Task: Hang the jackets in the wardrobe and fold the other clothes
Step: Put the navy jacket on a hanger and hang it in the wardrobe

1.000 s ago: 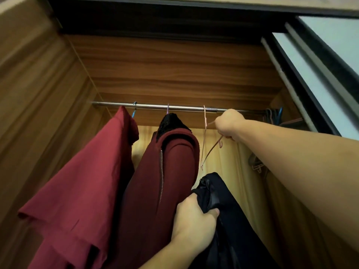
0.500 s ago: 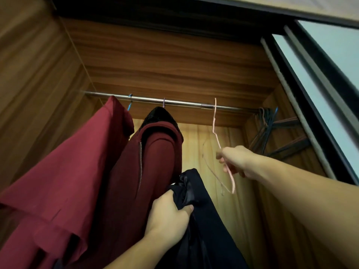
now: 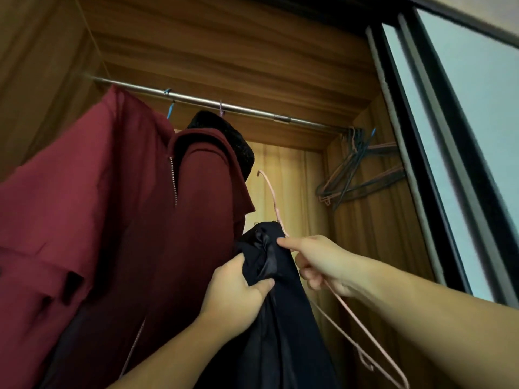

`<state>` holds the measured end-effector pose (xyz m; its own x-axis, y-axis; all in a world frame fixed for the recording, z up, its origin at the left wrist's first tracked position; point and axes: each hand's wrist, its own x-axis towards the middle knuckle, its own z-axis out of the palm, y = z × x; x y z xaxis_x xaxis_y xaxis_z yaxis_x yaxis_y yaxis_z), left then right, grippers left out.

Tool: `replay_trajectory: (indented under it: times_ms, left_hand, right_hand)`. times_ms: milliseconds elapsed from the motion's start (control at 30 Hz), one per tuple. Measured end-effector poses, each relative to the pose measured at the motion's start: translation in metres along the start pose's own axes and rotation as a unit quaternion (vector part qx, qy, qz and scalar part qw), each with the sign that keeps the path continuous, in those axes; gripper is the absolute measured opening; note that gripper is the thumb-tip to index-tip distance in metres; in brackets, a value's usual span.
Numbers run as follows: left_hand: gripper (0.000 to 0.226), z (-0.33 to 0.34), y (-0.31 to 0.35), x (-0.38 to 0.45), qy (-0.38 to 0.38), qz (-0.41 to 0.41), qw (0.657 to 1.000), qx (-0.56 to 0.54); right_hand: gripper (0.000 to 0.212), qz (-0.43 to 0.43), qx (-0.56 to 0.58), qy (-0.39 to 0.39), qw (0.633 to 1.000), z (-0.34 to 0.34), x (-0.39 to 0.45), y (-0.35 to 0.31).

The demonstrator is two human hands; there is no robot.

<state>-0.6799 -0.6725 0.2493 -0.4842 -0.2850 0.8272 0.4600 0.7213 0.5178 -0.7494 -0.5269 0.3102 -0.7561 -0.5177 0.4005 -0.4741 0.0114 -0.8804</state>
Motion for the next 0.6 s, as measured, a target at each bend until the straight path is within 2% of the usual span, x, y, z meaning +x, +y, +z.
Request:
replay_trajectory:
  times_ms: [133,233,300,400,533,600]
  left_hand:
    - [0.034,-0.007,0.034,-0.044,-0.057,0.029,0.997,-0.033]
    - [0.035,-0.015,0.075,-0.084,-0.095,0.041,0.994,-0.036]
    - [0.037,-0.018,0.103,-0.116,-0.113,0.050,0.992,-0.023]
    - [0.039,-0.020,0.138,-0.167,-0.145,0.051,0.988,0.000]
    - [0.038,-0.036,0.167,-0.216,-0.224,-0.012,0.974,0.029]
    - [0.031,-0.046,0.172,-0.236,-0.220,-0.032,0.974,0.047]
  right_hand:
    - [0.059,0.005,-0.065,-0.008,0.998,-0.007,-0.066,-0.001]
    - [0.062,-0.006,-0.075,0.007,0.997,-0.016,-0.124,-0.003]
    - [0.050,-0.018,-0.046,0.020,0.999,-0.017,-0.165,-0.002]
    - [0.016,-0.023,0.030,0.050,0.998,-0.018,-0.228,0.004]
    - [0.015,0.022,0.068,0.099,0.993,-0.026,-0.298,0.012]
    - [0.011,0.057,0.057,0.106,0.991,-0.033,-0.327,0.018]
